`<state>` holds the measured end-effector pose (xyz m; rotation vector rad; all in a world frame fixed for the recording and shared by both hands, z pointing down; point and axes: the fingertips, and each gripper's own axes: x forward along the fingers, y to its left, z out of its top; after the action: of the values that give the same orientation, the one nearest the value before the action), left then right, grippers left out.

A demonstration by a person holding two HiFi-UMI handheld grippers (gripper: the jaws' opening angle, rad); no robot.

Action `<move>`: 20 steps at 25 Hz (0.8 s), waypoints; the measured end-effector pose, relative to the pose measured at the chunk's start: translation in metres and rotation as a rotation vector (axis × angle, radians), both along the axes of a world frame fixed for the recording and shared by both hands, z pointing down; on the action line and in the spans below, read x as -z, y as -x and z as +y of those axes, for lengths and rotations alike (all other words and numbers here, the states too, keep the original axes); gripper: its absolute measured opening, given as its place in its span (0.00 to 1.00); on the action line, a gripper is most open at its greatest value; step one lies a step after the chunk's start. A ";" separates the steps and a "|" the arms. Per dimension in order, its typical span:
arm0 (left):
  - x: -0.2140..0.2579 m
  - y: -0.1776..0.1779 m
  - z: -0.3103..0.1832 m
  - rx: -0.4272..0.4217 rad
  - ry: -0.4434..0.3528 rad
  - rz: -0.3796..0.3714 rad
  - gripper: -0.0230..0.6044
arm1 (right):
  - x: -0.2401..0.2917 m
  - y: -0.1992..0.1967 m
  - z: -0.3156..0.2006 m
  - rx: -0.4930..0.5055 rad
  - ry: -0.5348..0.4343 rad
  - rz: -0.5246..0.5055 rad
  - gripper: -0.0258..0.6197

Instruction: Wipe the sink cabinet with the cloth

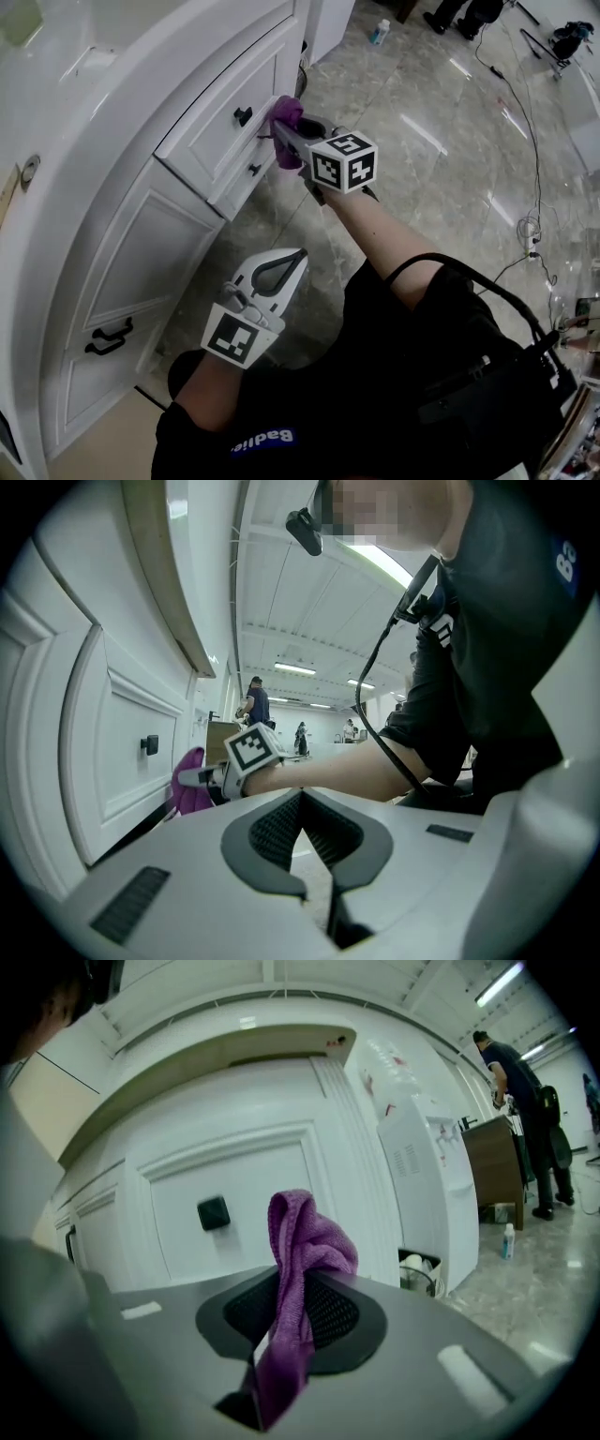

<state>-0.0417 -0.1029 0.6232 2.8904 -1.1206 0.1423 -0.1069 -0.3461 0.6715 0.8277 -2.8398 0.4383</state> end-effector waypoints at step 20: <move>-0.002 0.006 -0.001 -0.001 0.013 0.025 0.04 | 0.051 0.036 0.023 0.058 -0.174 -0.074 0.14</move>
<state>-0.0477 -0.1035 0.6257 2.8731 -1.1103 0.1126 -0.1426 -0.3235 0.6209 0.7707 -2.9947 0.2213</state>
